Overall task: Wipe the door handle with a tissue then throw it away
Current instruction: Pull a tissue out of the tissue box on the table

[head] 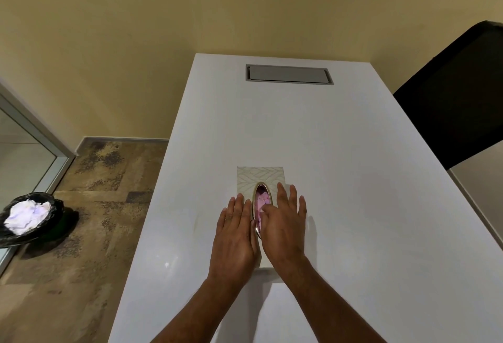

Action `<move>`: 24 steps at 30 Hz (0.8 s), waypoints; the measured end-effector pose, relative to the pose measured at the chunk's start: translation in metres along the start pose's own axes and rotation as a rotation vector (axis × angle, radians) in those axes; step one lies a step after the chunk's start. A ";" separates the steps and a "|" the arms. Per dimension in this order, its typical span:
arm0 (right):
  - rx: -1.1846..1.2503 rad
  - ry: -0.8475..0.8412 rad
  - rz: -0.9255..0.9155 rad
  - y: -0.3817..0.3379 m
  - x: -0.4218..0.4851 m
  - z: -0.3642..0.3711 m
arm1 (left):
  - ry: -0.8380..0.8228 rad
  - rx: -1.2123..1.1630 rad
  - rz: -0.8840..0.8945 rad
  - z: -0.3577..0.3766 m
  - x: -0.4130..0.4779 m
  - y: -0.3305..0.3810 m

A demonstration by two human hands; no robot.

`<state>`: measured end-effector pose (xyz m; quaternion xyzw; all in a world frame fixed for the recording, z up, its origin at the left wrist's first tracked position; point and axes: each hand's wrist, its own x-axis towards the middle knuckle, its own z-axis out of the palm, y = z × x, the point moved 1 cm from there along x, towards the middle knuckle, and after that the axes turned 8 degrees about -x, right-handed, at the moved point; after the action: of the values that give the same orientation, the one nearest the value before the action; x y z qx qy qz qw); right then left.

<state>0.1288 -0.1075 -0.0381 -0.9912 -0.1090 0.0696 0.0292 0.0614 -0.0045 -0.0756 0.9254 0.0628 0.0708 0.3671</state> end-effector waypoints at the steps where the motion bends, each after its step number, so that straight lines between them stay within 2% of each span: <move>1: -0.001 -0.010 0.000 0.000 0.001 0.000 | 0.010 -0.007 0.006 0.000 0.000 0.000; 12: 0.113 0.129 -0.064 -0.001 0.003 0.008 | 0.008 0.017 0.007 -0.004 0.000 0.003; 15: 0.161 0.248 -0.085 0.000 -0.002 0.009 | 0.031 0.029 0.021 -0.004 0.000 0.004; 18: 0.241 0.373 -0.065 0.003 -0.008 0.010 | 0.040 0.037 0.037 -0.004 -0.001 0.004; 24: 0.468 0.458 0.027 0.000 -0.013 0.008 | 0.024 0.005 0.036 -0.003 -0.001 0.002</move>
<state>0.1147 -0.1106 -0.0444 -0.9488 -0.0676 -0.1315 0.2790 0.0602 -0.0040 -0.0720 0.9263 0.0508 0.0882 0.3627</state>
